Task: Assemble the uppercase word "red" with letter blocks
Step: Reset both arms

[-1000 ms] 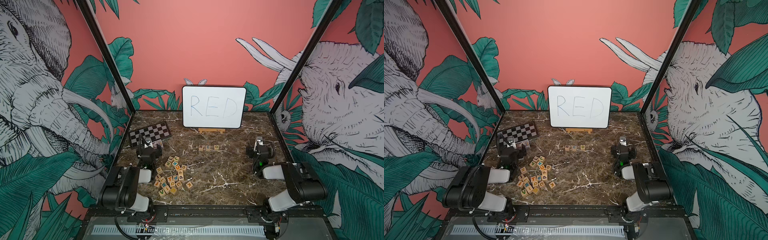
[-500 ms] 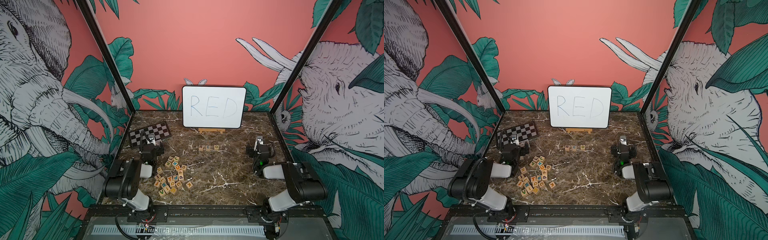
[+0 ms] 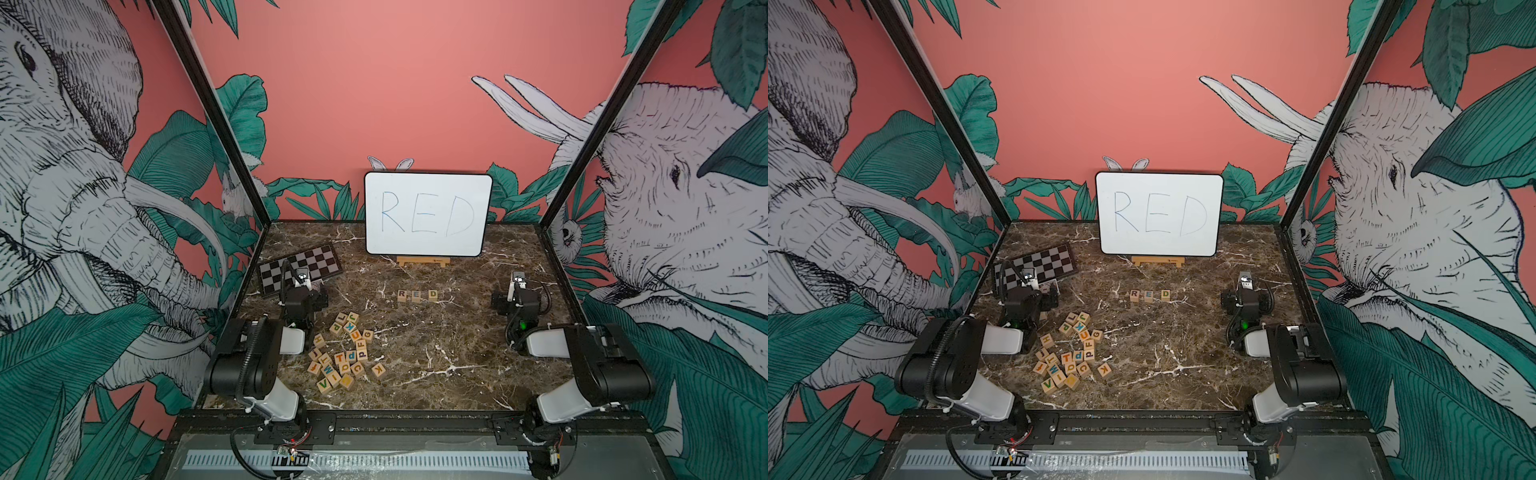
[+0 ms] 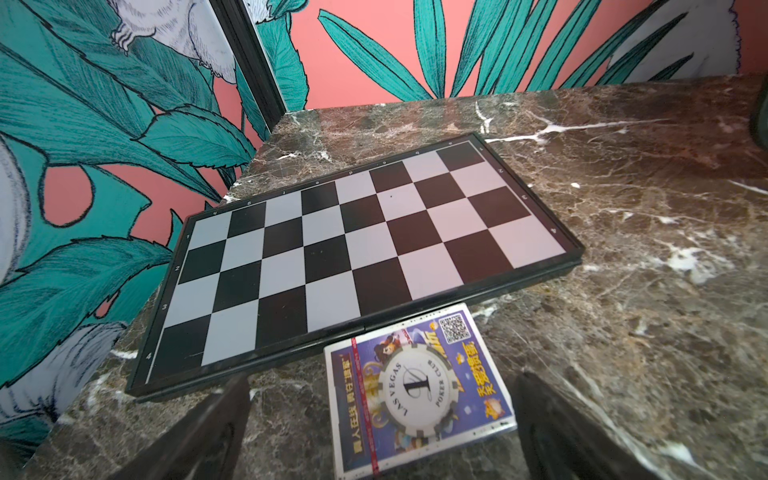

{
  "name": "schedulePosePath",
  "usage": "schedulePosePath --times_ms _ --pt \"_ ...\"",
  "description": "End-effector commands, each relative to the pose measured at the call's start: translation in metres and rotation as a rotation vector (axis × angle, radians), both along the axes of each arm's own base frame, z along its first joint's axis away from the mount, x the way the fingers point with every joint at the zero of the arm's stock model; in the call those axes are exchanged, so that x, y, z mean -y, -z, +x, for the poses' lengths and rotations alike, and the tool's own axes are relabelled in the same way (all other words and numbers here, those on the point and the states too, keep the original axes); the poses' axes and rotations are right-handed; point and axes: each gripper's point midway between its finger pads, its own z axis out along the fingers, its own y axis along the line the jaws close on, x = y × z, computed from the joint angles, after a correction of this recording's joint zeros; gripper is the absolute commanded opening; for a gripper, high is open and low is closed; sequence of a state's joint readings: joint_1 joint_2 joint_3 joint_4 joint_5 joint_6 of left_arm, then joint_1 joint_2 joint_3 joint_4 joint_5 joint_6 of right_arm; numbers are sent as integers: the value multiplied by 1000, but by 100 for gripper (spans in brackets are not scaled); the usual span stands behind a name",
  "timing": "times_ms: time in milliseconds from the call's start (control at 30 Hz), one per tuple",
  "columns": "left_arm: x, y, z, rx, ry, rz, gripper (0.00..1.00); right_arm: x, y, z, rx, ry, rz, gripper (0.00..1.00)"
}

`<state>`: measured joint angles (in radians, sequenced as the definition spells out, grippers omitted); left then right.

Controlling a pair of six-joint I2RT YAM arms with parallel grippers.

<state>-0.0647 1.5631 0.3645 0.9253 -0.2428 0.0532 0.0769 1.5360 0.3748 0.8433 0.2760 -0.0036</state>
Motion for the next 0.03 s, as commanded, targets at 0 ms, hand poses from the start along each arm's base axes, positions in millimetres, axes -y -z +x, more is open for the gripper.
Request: schedulePosePath --times_ms 0 --pt "1 -11 4 23 6 10 100 -4 -13 8 51 -31 25 99"
